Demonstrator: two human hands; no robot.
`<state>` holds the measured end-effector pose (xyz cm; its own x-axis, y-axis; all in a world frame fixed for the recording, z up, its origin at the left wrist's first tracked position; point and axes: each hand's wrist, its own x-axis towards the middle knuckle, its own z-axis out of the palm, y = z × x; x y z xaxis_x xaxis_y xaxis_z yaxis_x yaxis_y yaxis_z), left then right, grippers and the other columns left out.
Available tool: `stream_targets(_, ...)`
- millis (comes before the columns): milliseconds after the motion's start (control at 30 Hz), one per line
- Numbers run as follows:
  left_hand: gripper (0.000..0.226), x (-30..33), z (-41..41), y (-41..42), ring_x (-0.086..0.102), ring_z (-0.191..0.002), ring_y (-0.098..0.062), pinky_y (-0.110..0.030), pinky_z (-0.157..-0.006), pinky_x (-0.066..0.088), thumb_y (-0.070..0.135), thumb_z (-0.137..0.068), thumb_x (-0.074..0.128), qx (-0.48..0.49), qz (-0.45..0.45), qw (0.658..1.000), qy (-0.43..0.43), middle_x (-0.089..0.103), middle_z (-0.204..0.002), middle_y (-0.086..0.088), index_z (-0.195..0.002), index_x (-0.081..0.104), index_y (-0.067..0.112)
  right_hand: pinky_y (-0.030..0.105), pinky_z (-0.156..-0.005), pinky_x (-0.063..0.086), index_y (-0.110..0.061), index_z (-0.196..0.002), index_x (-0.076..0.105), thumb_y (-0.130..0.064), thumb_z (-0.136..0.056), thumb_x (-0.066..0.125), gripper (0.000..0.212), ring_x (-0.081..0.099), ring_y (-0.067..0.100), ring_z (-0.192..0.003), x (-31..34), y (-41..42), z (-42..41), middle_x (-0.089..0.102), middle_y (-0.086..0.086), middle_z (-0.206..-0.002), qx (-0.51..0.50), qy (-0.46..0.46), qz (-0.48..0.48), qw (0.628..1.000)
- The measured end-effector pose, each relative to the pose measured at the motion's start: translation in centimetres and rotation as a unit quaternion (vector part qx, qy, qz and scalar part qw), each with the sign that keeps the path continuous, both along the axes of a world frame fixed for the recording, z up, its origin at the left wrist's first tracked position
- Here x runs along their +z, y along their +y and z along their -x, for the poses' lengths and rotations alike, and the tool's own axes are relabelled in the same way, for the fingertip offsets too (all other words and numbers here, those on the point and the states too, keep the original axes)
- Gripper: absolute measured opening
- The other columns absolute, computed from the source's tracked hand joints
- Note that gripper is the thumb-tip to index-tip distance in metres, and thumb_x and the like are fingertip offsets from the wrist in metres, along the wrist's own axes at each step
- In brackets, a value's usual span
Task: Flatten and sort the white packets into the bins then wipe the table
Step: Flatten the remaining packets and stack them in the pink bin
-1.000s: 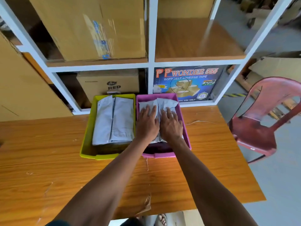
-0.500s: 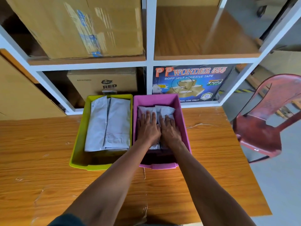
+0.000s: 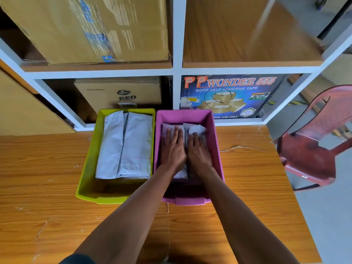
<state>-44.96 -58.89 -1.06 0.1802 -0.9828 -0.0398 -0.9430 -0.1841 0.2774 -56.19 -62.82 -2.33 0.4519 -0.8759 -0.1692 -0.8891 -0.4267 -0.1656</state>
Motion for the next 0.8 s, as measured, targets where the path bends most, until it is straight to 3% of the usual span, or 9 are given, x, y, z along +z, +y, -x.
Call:
stream_targets(100,0.071,-0.8,-0.5,0.0,-0.008,-0.161,-0.038,-0.052,-0.131,-0.003,0.022,-0.107,0.041,-0.014,0.017,1.0,-0.02,-0.001,-0.176,-0.014,-0.168,0.007,0.008,0.051,-0.099,0.05,0.001,-0.145,0.046,-0.012,-0.098,0.028,0.053,0.056,0.045,-0.125,1.1,0.3,0.2,0.058,0.026,-0.136,-0.02,-0.051,0.077,0.996)
stream_targets(200,0.075,-1.4,-0.7,0.0,-0.002,-0.161,-0.04,-0.057,-0.13,0.005,0.029,-0.106,0.045,-0.027,0.026,0.998,-0.047,0.005,-0.174,-0.017,-0.167,0.01,0.005,0.048,-0.081,0.055,0.001,-0.135,0.052,-0.007,-0.094,0.044,0.042,0.062,0.042,-0.104,1.6,-0.1,0.0,0.06,0.024,-0.124,-0.039,-0.087,0.141,0.985)
stream_targets(300,0.075,-1.2,-0.6,-0.3,-0.007,-0.162,-0.036,-0.055,-0.131,0.004,0.027,-0.105,0.041,-0.017,0.016,0.999,-0.03,0.0,-0.176,-0.013,-0.168,0.005,0.009,0.051,-0.102,0.048,0.004,-0.149,0.043,-0.008,-0.095,0.04,0.055,0.053,0.044,-0.123,0.2,-0.9,-0.4,0.051,0.028,-0.142,-0.025,-0.067,0.137,0.988)
stream_targets(367,0.076,-1.0,-0.5,-0.5,-0.009,-0.162,-0.033,-0.053,-0.131,0.004,0.024,-0.103,0.04,-0.006,0.01,1.0,-0.017,-0.001,-0.176,-0.011,-0.169,0.004,0.011,0.054,-0.124,0.022,0.004,-0.16,0.024,-0.011,-0.101,0.041,0.063,0.029,0.046,-0.15,-1.4,-1.1,-0.2,0.026,0.03,-0.164,0.01,-0.05,0.083,0.995)
stream_targets(433,0.079,-1.0,-0.4,-0.5,-0.01,-0.162,-0.033,-0.052,-0.131,0.004,0.023,-0.101,0.042,-0.002,0.01,1.0,-0.017,-0.002,-0.176,-0.011,-0.169,0.004,0.012,0.051,-0.127,-0.005,0.0,-0.163,-0.001,-0.021,-0.107,0.04,0.073,-0.003,0.04,-0.159,-2.4,-1.4,0.2,-0.007,0.025,-0.171,0.025,-0.036,0.01,0.999)
stream_targets(467,0.08,-1.1,-0.4,-0.6,-0.01,-0.162,-0.033,-0.052,-0.131,0.004,0.022,-0.1,0.043,-0.002,0.011,1.0,-0.021,-0.003,-0.176,-0.011,-0.169,0.003,0.012,0.049,-0.126,-0.011,-0.004,-0.163,-0.012,-0.027,-0.108,0.038,0.077,-0.014,0.036,-0.159,-2.5,-1.5,0.3,-0.019,0.021,-0.17,0.025,-0.039,-0.019,0.999)
stream_targets(567,0.079,-1.4,-0.4,-0.5,-0.007,-0.162,-0.035,-0.053,-0.13,0.005,0.025,-0.096,0.035,-0.004,0.018,0.999,-0.029,0.001,-0.176,-0.011,-0.169,0.006,0.013,0.051,-0.126,-0.014,-0.009,-0.161,-0.021,-0.034,-0.108,0.037,0.083,-0.026,0.035,-0.155,-2.3,-1.7,0.1,-0.03,0.019,-0.166,0.012,-0.054,-0.056,0.997)
stream_targets(667,0.075,-1.5,-0.6,-0.5,-0.006,-0.162,-0.037,-0.054,-0.131,0.004,0.029,-0.098,0.029,-0.011,0.032,0.999,-0.038,0.002,-0.176,-0.013,-0.169,0.01,0.012,0.056,-0.127,-0.009,-0.007,-0.162,-0.016,-0.029,-0.11,0.032,0.075,-0.026,0.037,-0.155,-1.9,-1.3,0.0,-0.027,0.02,-0.167,0.004,-0.06,-0.033,0.998)
stream_targets(800,0.073,-1.9,-0.6,-0.5,-0.007,-0.162,-0.039,-0.054,-0.131,0.001,0.03,-0.1,0.032,-0.016,0.049,0.997,-0.058,0.002,-0.176,-0.013,-0.168,0.013,0.012,0.052,-0.127,-0.012,-0.007,-0.163,-0.014,-0.025,-0.112,0.028,0.069,-0.03,0.029,-0.154,-2.1,-1.3,0.2,-0.025,0.014,-0.169,0.021,-0.095,-0.004,0.995)
